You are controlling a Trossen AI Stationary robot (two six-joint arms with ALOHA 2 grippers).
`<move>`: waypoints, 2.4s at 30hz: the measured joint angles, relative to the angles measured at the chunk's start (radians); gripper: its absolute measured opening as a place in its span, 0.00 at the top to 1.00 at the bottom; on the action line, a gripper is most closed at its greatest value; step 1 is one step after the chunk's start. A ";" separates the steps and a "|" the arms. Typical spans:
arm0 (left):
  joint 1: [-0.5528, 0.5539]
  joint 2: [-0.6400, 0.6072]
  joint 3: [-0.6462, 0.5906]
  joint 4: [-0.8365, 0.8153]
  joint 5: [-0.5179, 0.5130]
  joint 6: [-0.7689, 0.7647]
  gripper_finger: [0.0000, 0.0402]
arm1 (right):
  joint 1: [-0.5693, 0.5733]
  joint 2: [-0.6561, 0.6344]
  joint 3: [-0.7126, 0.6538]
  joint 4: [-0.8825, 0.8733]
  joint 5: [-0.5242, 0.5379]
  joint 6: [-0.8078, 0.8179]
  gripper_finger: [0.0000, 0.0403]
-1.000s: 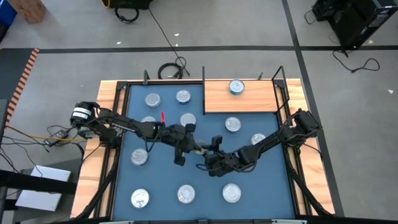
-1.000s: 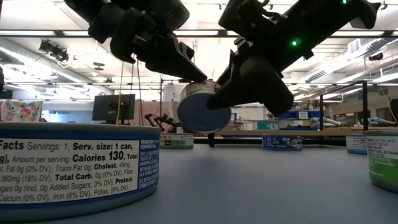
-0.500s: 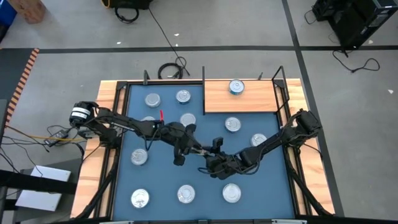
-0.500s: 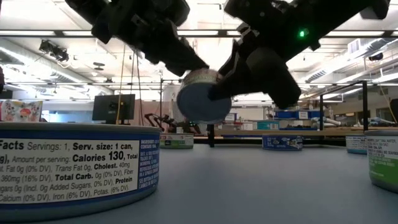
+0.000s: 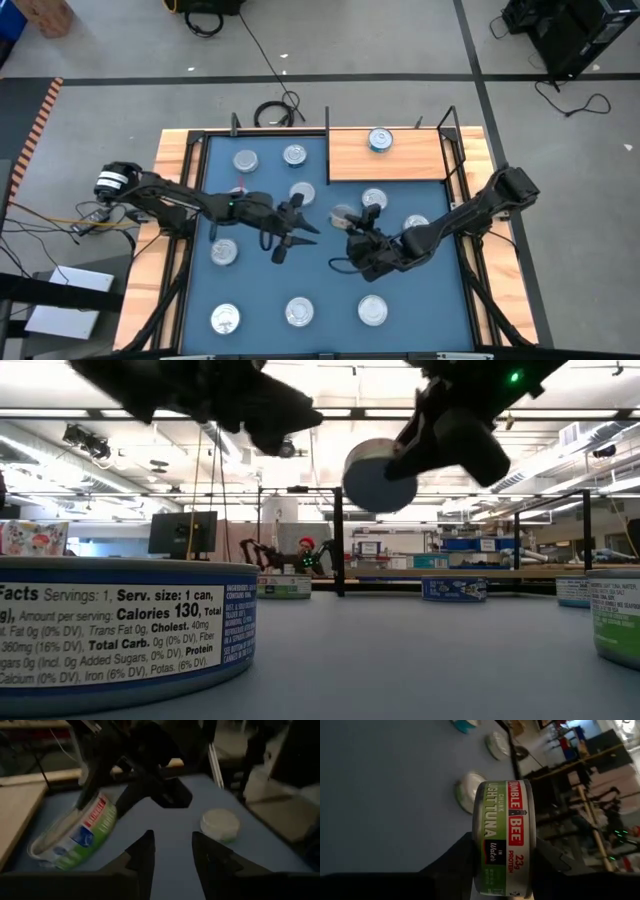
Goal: Stack canned seafood by type on shelf
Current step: Put the middle right green tuna can on the shelf
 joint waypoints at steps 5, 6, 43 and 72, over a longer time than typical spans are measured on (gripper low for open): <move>0.000 -0.025 -0.101 0.176 -0.018 -0.070 0.66 | -0.042 -0.069 0.000 -0.111 0.016 0.022 0.65; 0.000 -0.026 -0.114 0.203 -0.028 -0.082 0.66 | -0.058 -0.082 0.000 -0.116 0.018 0.017 0.65; 0.001 -0.027 -0.177 0.293 -0.111 -0.033 0.66 | -0.789 0.168 0.000 0.351 -0.338 -0.639 0.65; 0.001 -0.026 -0.177 0.285 -0.117 -0.030 0.66 | -0.828 0.187 0.000 0.405 -0.365 -0.577 0.40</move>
